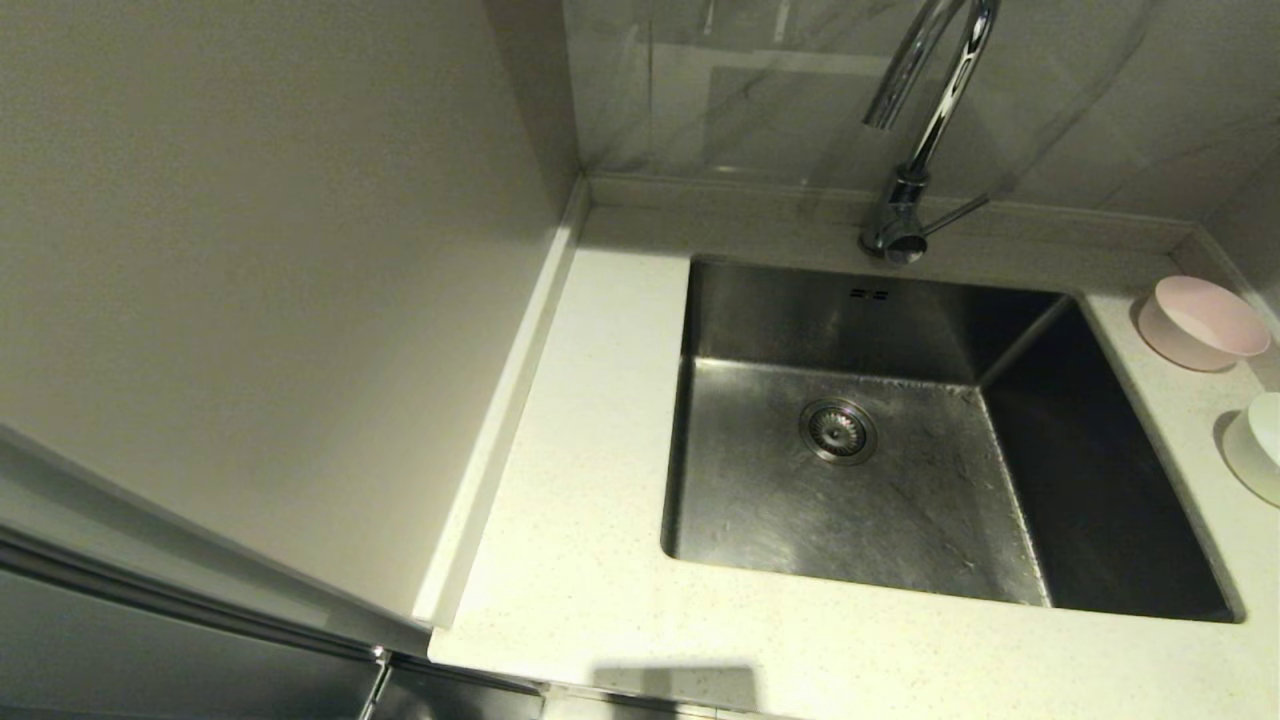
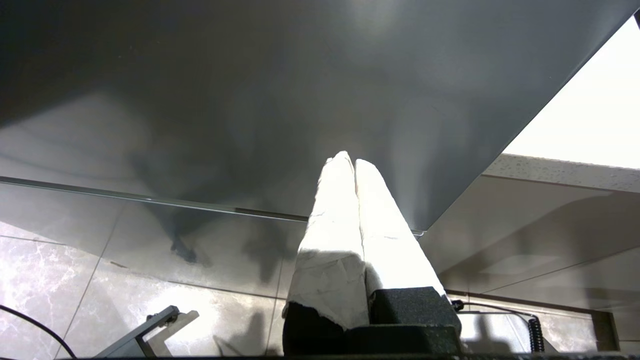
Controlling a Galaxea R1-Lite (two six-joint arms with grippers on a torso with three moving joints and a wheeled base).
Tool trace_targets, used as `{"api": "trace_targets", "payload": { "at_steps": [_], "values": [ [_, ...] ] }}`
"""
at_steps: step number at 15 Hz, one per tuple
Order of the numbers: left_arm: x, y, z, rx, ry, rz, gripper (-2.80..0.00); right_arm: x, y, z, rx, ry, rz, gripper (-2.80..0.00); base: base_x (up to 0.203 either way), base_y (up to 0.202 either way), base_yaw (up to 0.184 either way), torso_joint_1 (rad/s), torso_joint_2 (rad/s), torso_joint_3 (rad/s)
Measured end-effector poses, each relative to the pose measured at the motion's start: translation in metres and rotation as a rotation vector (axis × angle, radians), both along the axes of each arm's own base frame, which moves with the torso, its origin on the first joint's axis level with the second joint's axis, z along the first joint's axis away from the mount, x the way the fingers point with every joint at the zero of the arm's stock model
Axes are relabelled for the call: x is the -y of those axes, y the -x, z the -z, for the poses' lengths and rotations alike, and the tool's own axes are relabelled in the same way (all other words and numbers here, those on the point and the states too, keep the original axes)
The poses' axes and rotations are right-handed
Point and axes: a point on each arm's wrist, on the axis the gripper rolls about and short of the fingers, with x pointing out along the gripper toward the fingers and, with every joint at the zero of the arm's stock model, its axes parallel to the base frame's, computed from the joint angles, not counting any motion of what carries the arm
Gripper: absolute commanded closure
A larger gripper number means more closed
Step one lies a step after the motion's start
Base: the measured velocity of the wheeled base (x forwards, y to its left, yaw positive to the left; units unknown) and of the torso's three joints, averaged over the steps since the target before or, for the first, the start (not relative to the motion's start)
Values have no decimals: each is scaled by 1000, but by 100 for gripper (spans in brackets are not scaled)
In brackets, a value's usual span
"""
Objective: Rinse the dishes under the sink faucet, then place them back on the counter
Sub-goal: Put a bowl into the sink
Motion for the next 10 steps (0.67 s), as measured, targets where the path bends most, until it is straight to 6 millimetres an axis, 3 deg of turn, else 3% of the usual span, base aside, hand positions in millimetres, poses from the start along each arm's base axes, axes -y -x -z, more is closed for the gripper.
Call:
{"api": "trace_targets", "payload": {
  "at_steps": [4, 10],
  "values": [
    [0, 0, 0, 0, 0, 0, 0, 0, 1, -3, 10, 9, -5, 0, 0, 0, 0, 0, 0, 0],
    [0, 0, 0, 0, 0, 0, 0, -1, 8, -66, 110, 4, -59, 0, 0, 0, 0, 0, 0, 0]
  ]
}}
